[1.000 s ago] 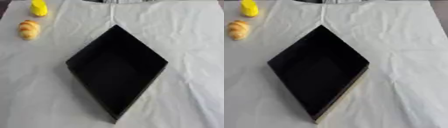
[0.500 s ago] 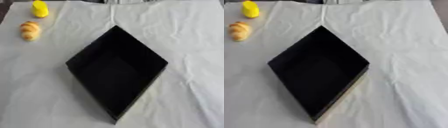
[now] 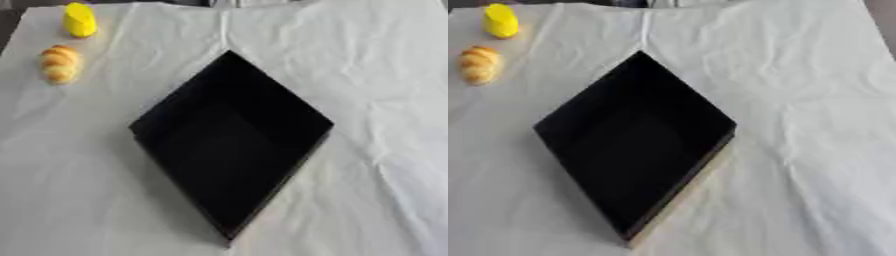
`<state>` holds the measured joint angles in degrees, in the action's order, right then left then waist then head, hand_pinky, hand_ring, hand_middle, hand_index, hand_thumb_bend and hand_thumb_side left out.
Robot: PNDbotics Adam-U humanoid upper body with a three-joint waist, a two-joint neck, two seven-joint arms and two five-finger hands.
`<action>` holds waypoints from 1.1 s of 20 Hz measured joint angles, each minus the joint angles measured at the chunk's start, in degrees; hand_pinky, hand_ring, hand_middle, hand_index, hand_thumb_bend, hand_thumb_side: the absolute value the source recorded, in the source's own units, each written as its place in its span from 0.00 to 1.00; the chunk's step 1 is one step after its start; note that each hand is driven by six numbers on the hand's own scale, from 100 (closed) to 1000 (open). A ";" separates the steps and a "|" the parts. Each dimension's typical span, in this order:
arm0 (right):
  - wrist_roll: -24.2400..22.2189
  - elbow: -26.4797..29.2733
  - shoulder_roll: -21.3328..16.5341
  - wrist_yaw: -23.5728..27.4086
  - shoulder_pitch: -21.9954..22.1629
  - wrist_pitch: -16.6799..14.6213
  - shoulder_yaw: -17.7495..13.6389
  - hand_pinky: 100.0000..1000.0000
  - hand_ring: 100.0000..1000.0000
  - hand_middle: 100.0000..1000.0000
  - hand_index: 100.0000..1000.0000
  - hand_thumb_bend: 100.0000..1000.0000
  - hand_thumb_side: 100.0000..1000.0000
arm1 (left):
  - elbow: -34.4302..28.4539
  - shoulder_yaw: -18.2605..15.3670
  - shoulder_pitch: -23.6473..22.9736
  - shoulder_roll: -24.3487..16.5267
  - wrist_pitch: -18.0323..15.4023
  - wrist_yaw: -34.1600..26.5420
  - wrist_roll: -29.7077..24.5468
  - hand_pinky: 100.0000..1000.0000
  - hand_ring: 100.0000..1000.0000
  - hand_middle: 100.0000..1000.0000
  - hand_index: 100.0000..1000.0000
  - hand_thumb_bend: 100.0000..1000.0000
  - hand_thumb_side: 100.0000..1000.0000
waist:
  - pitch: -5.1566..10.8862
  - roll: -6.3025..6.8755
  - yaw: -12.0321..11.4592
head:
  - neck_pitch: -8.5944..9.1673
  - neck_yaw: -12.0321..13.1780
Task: Pick up objects on the table and place them in the box.
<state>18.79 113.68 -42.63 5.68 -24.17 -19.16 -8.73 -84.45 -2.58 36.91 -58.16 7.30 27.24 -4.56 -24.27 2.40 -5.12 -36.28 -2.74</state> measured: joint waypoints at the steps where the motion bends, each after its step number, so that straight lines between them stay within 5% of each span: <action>1: -0.08 0.00 0.00 0.03 -0.01 0.04 0.02 0.86 0.86 0.68 0.83 0.12 0.08 | 2.54 0.92 1.36 -0.03 -0.48 1.52 -2.01 0.84 0.75 0.72 0.90 0.50 0.53 | 0.01 0.03 0.06 | -0.01 0.09; 11: -0.60 0.00 0.02 0.48 -0.03 0.45 0.32 0.86 0.86 0.68 0.82 0.11 0.09 | 21.25 7.42 10.39 5.37 -5.25 11.73 -16.25 0.88 0.82 0.78 0.92 0.61 0.12 | 0.26 0.23 0.54 | -0.45 0.78; 15: -0.77 0.00 0.05 0.60 -0.07 0.61 0.33 0.87 0.86 0.68 0.82 0.11 0.09 | 24.19 8.79 12.18 8.37 -6.54 8.69 -20.25 0.87 0.80 0.77 0.92 0.56 0.28 | 0.26 0.30 0.89 | -0.46 1.01; 22: -1.34 0.00 0.63 1.00 -0.55 0.93 0.57 0.87 0.86 0.68 0.82 0.09 0.11 | 27.64 10.45 15.61 13.11 -5.71 7.29 -20.83 0.84 0.75 0.74 0.89 0.53 0.31 | 0.25 0.27 1.66 | -0.45 1.81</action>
<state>17.45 113.68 -42.00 6.69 -24.72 -18.23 -8.16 -56.82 7.87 52.52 -45.05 1.59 34.53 -25.39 -24.02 2.67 -3.46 -36.73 -0.93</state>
